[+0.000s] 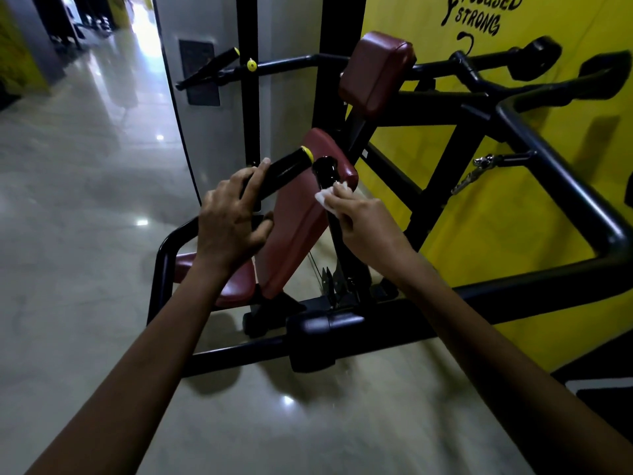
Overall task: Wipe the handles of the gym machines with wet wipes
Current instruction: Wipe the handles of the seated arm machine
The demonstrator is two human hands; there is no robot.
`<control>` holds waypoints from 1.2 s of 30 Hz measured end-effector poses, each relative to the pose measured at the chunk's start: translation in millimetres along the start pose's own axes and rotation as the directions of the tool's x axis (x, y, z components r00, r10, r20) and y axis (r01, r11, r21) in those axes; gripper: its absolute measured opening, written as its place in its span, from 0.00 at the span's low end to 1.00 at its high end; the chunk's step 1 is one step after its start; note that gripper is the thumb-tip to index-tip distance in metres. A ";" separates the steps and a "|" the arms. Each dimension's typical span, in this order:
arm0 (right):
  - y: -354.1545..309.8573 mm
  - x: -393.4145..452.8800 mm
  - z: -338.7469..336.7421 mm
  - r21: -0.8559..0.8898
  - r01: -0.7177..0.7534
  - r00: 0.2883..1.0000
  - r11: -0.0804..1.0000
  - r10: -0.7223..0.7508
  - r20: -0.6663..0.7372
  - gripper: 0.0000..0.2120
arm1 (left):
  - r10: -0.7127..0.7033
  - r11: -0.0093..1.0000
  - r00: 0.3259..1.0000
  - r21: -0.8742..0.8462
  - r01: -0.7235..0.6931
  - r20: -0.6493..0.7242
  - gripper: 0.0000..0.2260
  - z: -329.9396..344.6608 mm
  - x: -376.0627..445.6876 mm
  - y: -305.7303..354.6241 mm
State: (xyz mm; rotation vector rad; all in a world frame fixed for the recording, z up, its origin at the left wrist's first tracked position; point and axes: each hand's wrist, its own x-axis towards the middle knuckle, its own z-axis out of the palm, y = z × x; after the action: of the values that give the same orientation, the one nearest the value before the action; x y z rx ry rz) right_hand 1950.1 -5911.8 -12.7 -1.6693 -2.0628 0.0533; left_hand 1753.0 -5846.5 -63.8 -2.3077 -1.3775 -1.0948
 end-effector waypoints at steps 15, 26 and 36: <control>10.0 40.9 -1.7 -0.065 0.086 0.995 0.994 -0.082 0.065 0.20 | 0.008 1.000 1.000 0.006 -0.008 -0.008 0.32 1.6 0.6 0.0; 14.1 42.7 5.5 -0.104 0.111 0.994 0.988 -0.111 0.007 0.22 | 0.001 1.000 1.000 -0.004 -0.001 -0.011 0.32 0.6 0.4 -1.2; 30.4 30.9 -3.6 -0.035 0.265 0.956 0.964 -0.258 0.142 0.18 | -0.004 0.999 1.000 -0.034 0.003 -0.016 0.32 0.4 -0.4 -0.1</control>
State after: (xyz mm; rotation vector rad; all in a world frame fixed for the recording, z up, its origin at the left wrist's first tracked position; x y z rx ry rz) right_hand 1974.9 -5876.3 -8.9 -1.4428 -2.3914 0.0246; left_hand 1753.0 -5846.4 -64.4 -2.3156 -1.3684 -1.1433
